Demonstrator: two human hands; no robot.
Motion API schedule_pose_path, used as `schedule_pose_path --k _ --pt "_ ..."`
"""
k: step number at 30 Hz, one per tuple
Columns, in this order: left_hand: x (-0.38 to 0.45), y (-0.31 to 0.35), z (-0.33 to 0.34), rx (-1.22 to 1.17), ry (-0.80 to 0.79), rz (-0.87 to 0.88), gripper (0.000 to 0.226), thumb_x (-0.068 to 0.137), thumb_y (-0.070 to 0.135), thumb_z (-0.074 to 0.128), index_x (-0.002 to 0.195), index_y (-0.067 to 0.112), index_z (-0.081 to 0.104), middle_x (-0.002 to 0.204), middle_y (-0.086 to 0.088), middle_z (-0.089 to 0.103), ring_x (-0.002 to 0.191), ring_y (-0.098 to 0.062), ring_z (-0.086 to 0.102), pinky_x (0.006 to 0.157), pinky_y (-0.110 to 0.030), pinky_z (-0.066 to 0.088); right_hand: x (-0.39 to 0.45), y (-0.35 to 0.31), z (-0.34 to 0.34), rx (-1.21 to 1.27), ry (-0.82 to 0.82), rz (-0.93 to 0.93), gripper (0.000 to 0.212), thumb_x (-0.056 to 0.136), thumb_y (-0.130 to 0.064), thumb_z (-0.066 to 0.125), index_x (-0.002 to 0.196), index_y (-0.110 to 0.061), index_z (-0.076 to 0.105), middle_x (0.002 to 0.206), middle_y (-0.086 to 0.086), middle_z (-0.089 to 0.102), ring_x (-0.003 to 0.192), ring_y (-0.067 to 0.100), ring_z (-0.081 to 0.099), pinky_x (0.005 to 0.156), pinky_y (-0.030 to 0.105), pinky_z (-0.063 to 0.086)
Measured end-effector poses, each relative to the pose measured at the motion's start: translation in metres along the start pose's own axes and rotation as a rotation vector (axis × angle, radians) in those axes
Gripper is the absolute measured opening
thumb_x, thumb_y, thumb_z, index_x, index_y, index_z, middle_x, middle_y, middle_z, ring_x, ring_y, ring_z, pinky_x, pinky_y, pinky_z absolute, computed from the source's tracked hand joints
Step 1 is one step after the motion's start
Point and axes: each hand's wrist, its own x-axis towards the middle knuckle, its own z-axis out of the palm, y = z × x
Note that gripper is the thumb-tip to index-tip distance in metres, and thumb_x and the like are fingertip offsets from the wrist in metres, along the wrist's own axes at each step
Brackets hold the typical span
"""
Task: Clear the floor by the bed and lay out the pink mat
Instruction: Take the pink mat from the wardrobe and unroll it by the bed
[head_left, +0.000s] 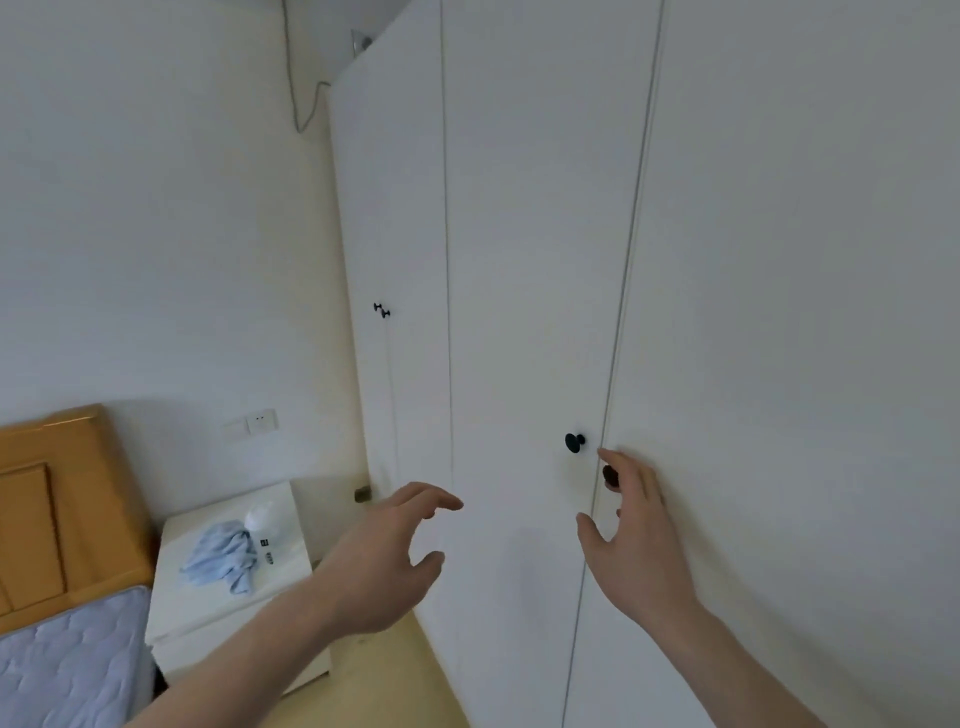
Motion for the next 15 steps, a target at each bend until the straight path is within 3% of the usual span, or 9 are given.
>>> schedule_pose_path --k 3,8,15 --pt "0.040 -0.009 0.009 -0.024 -0.025 0.081 0.050 0.091 0.029 0.059 0.133 0.049 0.042 0.132 0.038 0.037 0.119 0.011 0.044 0.093 -0.026 0.051 0.007 0.002 0.018 -0.028 0.041 0.008 0.069 0.087 -0.015 0.073 0.146 -0.032 0.041 0.131 -0.026 0.045 0.123 -0.004 0.050 0.101 0.035 0.052" --pt "0.119 -0.009 0.024 -0.105 -0.056 0.282 0.055 0.090 0.026 0.060 0.137 0.047 0.040 0.134 0.034 0.037 0.117 0.008 0.049 0.092 -0.027 0.052 0.018 -0.001 0.036 -0.031 0.223 -0.006 0.054 0.084 -0.003 0.071 0.128 -0.030 0.057 0.118 -0.026 0.055 0.114 0.004 0.059 0.082 0.030 0.058" --pt "0.196 -0.004 0.053 -0.220 -0.178 0.549 0.066 0.087 0.023 0.066 0.142 0.042 0.032 0.136 0.027 0.035 0.112 0.002 0.053 0.087 -0.028 0.055 0.027 -0.024 0.055 0.020 0.499 0.194 0.035 0.088 0.001 0.064 0.105 -0.029 0.068 0.100 -0.018 0.069 0.097 0.008 0.067 0.067 0.024 0.056"
